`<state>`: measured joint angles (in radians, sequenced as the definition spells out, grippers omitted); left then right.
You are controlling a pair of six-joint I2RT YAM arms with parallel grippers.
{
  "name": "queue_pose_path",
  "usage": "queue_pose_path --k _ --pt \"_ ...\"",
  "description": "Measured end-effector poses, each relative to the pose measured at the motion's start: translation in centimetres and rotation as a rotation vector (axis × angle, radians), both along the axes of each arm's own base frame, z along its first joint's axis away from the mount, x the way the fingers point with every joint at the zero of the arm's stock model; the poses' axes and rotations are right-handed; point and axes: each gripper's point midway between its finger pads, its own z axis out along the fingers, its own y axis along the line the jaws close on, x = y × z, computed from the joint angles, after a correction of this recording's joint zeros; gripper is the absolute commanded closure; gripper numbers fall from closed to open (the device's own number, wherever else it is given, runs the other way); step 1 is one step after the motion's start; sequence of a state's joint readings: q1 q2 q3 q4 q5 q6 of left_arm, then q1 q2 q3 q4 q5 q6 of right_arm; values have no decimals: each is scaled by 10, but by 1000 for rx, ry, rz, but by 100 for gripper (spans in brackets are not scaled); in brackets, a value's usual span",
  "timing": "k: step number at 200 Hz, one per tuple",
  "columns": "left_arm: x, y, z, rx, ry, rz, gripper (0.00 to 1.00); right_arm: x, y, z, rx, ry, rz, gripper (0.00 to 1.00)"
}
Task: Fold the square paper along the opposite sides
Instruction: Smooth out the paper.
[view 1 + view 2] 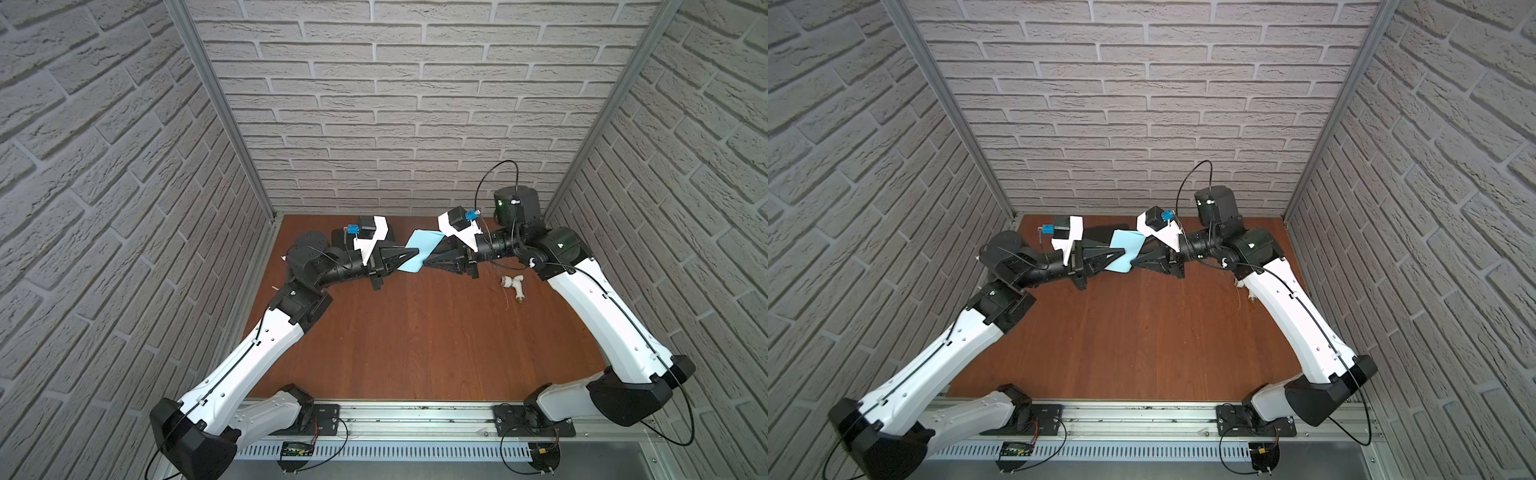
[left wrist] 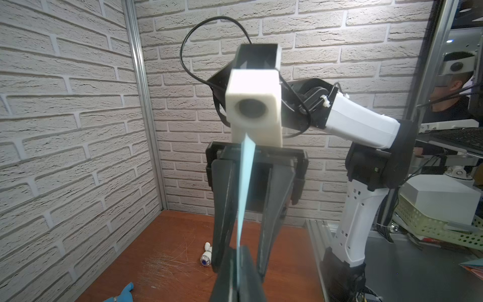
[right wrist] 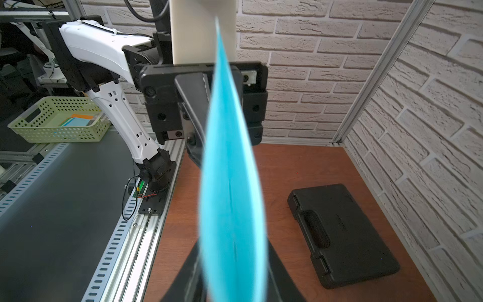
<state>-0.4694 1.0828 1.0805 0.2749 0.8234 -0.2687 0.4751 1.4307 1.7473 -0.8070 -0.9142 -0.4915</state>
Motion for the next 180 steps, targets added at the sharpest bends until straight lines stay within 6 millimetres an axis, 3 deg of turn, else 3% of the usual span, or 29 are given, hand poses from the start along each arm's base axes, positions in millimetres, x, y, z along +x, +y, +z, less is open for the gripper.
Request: queue_pose_path --k 11,29,59,74,92,115,180 --pt "0 0 2 -5 -3 0 100 1 1 -3 -1 8 -2 74" --pt "-1 0 4 -13 -12 0 100 2 1 -2 7 13 -3 97" --pt "-1 1 7 -24 -19 2 100 3 2 1 18 9 -4 97" --pt "-1 2 8 -27 -21 4 100 3 3 2 21 7 -3 95" --pt "-1 2 8 -29 -21 9 100 3 3 2 26 11 -4 76" --pt "0 3 9 -32 -23 17 100 2 3 -3 31 13 -4 64" --pt "-1 4 16 -52 -51 23 100 2 4 -1 62 15 -5 65"
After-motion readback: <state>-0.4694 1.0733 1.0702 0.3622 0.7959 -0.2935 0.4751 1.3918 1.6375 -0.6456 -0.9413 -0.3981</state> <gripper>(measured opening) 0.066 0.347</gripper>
